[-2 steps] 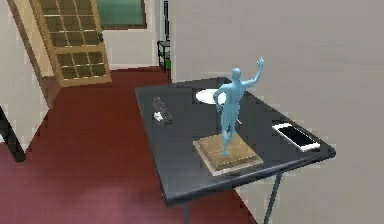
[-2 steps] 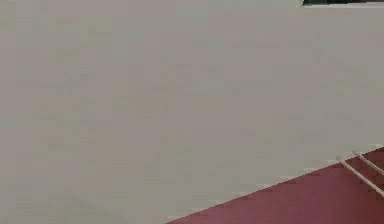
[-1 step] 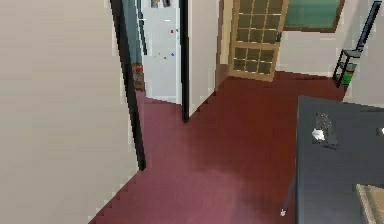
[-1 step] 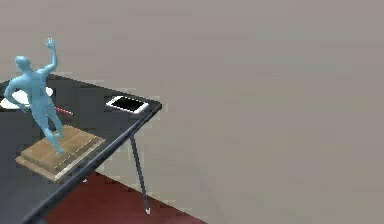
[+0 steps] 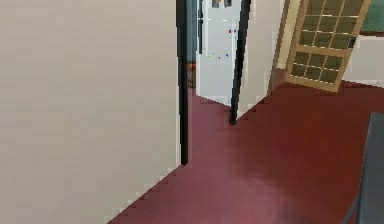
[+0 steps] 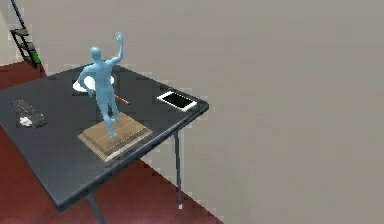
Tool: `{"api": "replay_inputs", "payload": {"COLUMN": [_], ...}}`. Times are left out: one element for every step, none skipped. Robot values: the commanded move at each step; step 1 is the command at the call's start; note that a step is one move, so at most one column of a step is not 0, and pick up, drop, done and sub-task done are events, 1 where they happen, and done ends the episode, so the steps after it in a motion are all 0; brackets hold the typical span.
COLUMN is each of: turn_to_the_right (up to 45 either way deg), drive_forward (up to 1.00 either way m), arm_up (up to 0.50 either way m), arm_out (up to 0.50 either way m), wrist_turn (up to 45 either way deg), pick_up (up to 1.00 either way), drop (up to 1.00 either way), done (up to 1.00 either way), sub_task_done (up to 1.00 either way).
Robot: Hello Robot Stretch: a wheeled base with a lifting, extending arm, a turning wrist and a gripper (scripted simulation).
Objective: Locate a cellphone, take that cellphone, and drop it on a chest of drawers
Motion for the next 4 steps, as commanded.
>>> {"api": "replay_inputs", "payload": {"turn_to_the_right": [0.0, 0.0, 0.0, 0.0], "drive_forward": [0.00, 0.00, 0.00, 0.00], "arm_up": [0.50, 0.38, 0.00, 0.00], "arm_out": [0.00, 0.00, 0.46, 0.00], "wrist_turn": [0.0, 0.0, 0.0, 45.0], "pick_up": [0.00, 0.00, 0.00, 0.00], "drop": [0.00, 0.00, 0.00, 0.00], "done": [0.00, 0.00, 0.00, 0.00], "sub_task_done": [0.00, 0.00, 0.00, 0.00]}}
